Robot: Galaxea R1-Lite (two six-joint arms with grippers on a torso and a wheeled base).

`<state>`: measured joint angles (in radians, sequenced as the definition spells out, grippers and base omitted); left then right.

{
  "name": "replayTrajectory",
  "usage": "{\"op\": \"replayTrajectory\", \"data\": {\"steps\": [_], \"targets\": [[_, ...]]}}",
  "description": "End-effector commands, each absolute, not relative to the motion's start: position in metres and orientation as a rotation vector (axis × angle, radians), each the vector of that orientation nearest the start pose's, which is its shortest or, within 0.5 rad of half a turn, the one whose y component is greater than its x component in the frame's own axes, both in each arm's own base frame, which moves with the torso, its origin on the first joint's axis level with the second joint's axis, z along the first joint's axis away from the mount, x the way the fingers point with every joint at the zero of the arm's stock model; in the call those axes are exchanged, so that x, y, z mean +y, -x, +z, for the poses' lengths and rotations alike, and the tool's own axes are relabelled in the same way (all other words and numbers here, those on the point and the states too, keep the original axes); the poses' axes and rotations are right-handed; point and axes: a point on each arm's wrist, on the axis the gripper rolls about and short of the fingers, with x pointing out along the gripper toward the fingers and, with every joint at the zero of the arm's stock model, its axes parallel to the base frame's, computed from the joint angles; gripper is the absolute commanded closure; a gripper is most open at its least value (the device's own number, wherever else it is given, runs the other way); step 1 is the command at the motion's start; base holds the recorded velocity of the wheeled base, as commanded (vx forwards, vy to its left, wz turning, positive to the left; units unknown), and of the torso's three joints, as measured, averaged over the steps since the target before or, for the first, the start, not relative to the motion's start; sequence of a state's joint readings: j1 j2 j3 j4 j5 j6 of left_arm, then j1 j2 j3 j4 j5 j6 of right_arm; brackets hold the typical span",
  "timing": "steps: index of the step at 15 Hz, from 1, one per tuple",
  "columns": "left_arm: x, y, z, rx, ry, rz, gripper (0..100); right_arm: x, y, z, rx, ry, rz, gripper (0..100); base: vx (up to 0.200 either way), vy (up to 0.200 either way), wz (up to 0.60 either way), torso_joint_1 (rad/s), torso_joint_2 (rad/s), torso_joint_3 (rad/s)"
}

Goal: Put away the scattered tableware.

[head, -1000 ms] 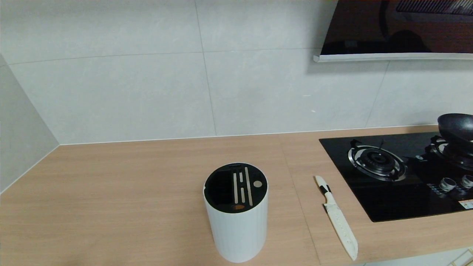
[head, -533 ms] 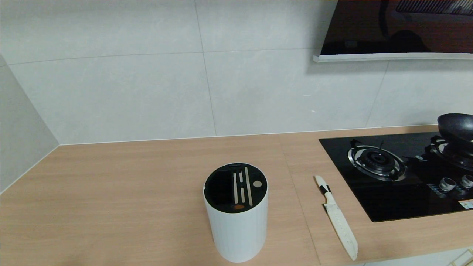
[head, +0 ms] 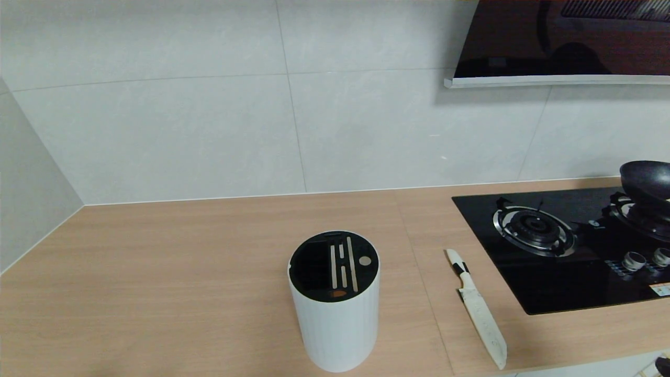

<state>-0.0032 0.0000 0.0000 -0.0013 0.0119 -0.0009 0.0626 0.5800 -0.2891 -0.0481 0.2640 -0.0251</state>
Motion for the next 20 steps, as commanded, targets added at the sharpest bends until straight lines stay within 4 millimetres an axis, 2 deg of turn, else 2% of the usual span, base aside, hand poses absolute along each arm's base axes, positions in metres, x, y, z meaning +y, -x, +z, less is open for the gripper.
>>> {"op": "replayTrajectory", "data": {"steps": [1, 3, 6, 7, 10, 13, 16, 20], "targets": [[0.0, 0.023, 0.076, 0.0, 0.0, 0.009, 0, 0.019, -0.09, 0.174, 0.41, -0.003, 0.411, 0, 0.0, 0.0, 0.0, 0.0, 0.0, 0.0], [0.0, 0.023, 0.076, 0.0, 0.002, 0.009, 0, 0.031, -0.142, 0.176, 0.413, -0.006, 0.433, 0, 0.0, 0.0, 0.0, 0.0, 0.0, 0.0], [0.0, 0.023, 0.076, 0.0, 0.0, 0.009, 0, 0.043, -0.17, 0.166, 0.415, 0.005, 0.44, 0, 0.0, 0.0, 0.0, 0.0, 0.0, 0.0], [0.0, 0.023, 0.076, 0.0, 0.0, 0.009, 0, 0.054, -0.185, 0.164, 0.438, 0.02, 0.448, 0, 0.0, 0.0, 0.0, 0.0, 0.0, 0.0], [0.0, 0.023, 0.076, 0.0, 0.0, 0.009, 0, 0.07, -0.207, 0.16, 0.472, 0.039, 0.481, 0, 0.0, 0.0, 0.0, 0.0, 0.0, 0.0], [0.0, 0.023, 0.076, 0.0, 0.002, 0.009, 0, 0.08, -0.216, 0.149, 0.503, 0.06, 0.477, 0, 0.0, 0.0, 0.0, 0.0, 0.0, 0.0], [0.0, 0.023, 0.076, 0.0, 0.002, 0.009, 0, 0.088, -0.238, 0.12, 0.559, 0.068, 0.44, 0, 0.0, 0.0, 0.0, 0.0, 0.0, 0.0], [0.0, 0.023, 0.076, 0.0, 0.002, 0.009, 0, 0.091, -0.249, 0.091, 0.575, 0.06, 0.42, 0, 0.0, 0.0, 0.0, 0.0, 0.0, 0.0]]}}
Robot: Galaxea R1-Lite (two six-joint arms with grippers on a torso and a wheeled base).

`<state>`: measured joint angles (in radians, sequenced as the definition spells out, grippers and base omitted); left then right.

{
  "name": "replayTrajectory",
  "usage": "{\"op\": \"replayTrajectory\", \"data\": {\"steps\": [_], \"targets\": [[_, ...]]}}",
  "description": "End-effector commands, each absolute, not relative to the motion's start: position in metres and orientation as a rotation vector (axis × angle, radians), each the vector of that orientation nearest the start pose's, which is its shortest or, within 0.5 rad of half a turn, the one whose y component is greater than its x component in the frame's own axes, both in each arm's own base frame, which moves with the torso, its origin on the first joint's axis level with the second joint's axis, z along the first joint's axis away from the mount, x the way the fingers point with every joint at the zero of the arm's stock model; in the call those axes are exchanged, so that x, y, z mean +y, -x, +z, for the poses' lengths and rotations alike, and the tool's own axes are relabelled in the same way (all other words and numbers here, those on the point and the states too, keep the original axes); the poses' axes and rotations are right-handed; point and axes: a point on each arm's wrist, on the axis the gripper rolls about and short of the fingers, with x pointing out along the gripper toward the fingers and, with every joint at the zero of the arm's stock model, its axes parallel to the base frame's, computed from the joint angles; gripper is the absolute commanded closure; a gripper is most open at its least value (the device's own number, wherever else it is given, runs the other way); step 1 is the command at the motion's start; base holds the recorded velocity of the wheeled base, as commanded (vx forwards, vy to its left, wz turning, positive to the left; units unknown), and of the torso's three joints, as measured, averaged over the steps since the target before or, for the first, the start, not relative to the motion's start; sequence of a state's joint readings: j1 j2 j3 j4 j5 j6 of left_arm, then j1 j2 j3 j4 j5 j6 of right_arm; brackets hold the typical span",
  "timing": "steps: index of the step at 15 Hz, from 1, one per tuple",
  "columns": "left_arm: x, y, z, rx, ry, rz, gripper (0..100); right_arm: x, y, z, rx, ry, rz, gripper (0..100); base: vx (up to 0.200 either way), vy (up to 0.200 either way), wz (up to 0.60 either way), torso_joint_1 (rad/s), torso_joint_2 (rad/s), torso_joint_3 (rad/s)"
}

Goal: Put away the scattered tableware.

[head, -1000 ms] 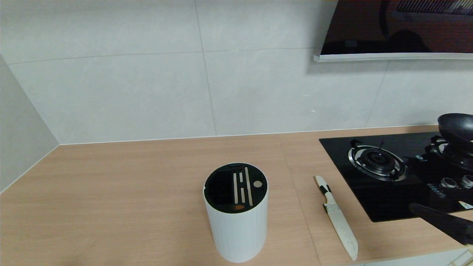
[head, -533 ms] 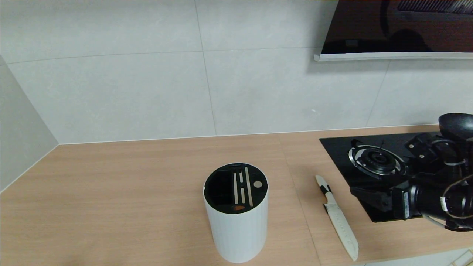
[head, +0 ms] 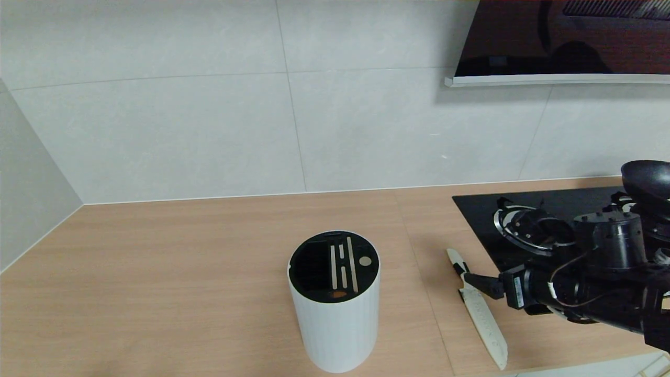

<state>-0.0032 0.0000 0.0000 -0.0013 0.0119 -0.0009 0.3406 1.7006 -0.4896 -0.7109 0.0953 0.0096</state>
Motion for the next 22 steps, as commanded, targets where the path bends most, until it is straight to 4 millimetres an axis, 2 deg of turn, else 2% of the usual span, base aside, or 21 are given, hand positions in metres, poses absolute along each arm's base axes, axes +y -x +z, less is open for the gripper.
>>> {"op": "replayTrajectory", "data": {"steps": [1, 4, 7, 9, 22], "targets": [[0.0, 0.023, 0.076, 0.0, 0.002, 0.009, 0, 0.092, -0.253, 0.085, 0.589, 0.064, 0.41, 0, 0.0, 0.0, 0.0, 0.0, 0.0, 0.0], [0.0, 0.023, 0.076, 0.0, 0.002, 0.009, 0, 0.095, -0.262, 0.071, 0.612, 0.083, 0.363, 0, 0.0, 0.0, 0.0, 0.0, 0.0, 0.0], [0.0, 0.023, 0.076, 0.0, 0.002, 0.009, 0, 0.098, -0.276, 0.046, 0.61, 0.102, 0.302, 0, 0.0, 0.0, 0.0, 0.0, 0.0, 0.0], [0.0, 0.023, 0.076, 0.0, 0.002, 0.009, 0, 0.1, -0.281, 0.036, 0.598, 0.106, 0.283, 0, 0.0, 0.0, 0.0, 0.0, 0.0, 0.0], [0.0, 0.023, 0.076, 0.0, 0.002, 0.009, 0, 0.104, -0.293, 0.009, 0.622, 0.11, 0.22, 0, 0.0, 0.0, 0.0, 0.0, 0.0, 0.0]]}}
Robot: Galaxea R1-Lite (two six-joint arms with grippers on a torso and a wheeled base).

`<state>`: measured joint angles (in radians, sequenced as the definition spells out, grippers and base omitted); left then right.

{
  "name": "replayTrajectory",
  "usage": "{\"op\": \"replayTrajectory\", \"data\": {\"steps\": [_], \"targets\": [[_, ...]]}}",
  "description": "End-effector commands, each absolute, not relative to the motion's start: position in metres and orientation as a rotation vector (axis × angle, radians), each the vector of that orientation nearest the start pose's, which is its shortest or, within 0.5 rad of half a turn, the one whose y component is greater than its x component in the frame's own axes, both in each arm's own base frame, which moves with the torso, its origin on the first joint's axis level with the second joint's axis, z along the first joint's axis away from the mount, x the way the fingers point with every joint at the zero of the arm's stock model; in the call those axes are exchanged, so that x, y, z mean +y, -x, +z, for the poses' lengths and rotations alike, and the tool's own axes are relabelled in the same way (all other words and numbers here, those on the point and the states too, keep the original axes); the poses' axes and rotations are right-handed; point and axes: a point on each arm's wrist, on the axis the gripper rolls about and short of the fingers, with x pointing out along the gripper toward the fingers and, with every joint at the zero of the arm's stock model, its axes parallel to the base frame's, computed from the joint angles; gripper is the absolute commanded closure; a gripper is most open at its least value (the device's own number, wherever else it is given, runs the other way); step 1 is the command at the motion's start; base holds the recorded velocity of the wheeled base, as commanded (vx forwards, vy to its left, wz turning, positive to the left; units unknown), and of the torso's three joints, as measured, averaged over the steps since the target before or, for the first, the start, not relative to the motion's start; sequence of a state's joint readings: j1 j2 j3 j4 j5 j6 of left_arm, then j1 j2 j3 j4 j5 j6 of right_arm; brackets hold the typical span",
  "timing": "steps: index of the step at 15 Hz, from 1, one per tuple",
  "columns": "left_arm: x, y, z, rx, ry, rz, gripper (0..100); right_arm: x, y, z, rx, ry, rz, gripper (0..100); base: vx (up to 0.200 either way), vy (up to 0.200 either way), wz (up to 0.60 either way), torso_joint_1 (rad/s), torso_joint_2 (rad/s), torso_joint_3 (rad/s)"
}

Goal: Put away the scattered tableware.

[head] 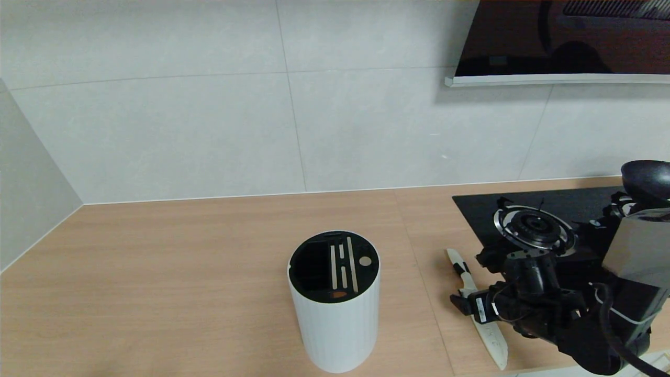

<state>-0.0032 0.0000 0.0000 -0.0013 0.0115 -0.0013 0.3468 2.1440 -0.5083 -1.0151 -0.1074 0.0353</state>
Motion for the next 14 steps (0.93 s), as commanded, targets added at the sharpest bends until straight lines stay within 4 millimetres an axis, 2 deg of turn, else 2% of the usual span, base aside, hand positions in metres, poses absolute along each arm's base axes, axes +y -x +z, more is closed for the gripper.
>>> {"op": "replayTrajectory", "data": {"steps": [1, 5, 14], "targets": [[0.0, 0.023, 0.076, 0.0, 0.002, 0.009, 0, 0.104, -0.293, 0.006, 0.627, 0.111, 0.219, 0, 0.0, 0.0, 0.0, 0.0, 0.0, 0.0], [0.0, 0.023, 0.076, 0.0, 0.002, 0.009, 0, 0.104, -0.297, -0.002, 0.64, 0.123, 0.189, 0, 0.0, 0.0, 0.0, 0.0, 0.0, 0.0], [0.0, 0.023, 0.076, 0.0, 0.002, 0.009, 0, 0.106, -0.304, -0.007, 0.595, 0.102, 0.148, 0, 0.0, 0.0, 0.0, 0.0, 0.0, 0.0]]}}
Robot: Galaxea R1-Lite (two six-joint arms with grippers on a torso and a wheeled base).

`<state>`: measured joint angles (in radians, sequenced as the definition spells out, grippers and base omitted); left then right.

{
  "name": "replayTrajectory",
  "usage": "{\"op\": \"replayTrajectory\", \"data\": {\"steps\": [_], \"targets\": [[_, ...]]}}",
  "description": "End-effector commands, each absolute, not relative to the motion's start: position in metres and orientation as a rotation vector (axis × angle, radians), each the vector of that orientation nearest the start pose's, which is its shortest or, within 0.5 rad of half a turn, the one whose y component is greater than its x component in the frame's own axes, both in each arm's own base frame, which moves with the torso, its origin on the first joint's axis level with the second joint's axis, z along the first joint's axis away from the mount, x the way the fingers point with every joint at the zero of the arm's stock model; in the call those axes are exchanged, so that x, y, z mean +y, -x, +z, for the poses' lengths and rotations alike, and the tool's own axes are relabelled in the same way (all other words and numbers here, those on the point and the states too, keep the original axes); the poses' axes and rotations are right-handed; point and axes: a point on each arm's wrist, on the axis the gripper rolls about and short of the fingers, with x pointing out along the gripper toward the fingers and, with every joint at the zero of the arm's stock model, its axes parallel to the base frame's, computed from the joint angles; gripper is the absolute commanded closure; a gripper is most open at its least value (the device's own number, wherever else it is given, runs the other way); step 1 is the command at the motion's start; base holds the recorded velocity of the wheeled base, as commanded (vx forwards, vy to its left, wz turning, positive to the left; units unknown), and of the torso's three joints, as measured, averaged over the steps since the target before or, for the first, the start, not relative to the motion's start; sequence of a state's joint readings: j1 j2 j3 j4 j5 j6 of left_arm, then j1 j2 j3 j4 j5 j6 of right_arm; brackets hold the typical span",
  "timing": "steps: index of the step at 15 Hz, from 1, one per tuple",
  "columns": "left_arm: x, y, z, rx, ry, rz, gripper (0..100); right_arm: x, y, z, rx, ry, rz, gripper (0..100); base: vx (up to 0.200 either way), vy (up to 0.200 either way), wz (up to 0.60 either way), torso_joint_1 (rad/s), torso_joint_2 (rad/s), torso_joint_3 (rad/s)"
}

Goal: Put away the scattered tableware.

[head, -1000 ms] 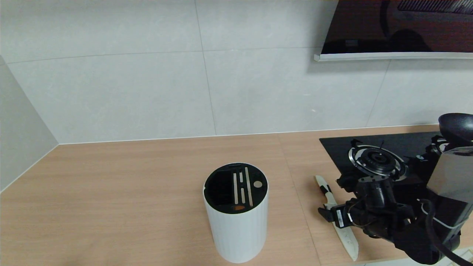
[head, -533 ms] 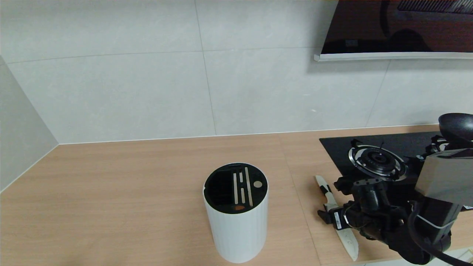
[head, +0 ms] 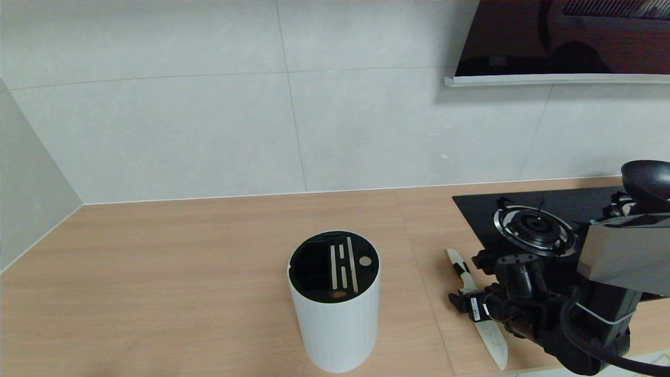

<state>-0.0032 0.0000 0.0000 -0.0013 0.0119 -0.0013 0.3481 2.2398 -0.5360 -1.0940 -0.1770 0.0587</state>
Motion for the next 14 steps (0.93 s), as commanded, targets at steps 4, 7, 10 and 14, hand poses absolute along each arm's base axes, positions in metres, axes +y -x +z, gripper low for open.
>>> {"op": "replayTrajectory", "data": {"steps": [4, 7, 10, 14], "targets": [[0.0003, 0.0227, 0.0757, 0.0, 0.002, 0.009, 0, 0.1059, -0.3033, -0.0074, 0.598, 0.103, 0.149, 0, 0.0, 0.0, 0.0, 0.0, 0.0, 0.0], [0.0003, 0.0227, 0.0757, 0.0, 0.002, 0.009, 0, 0.1056, -0.3026, -0.0088, 0.603, 0.104, 0.149, 100, 0.0, 0.0, 0.0, 0.0, 0.0, 0.0], [0.0003, 0.0227, 0.0757, 0.0, 0.002, 0.009, 0, 0.1055, -0.3022, -0.009, 0.605, 0.105, 0.149, 100, 0.0, 0.0, 0.0, 0.0, 0.0, 0.0], [0.0003, 0.0227, 0.0757, 0.0, 0.002, 0.009, 0, 0.1053, -0.3016, -0.0089, 0.606, 0.107, 0.149, 100, 0.0, 0.0, 0.0, 0.0, 0.0, 0.0]]}}
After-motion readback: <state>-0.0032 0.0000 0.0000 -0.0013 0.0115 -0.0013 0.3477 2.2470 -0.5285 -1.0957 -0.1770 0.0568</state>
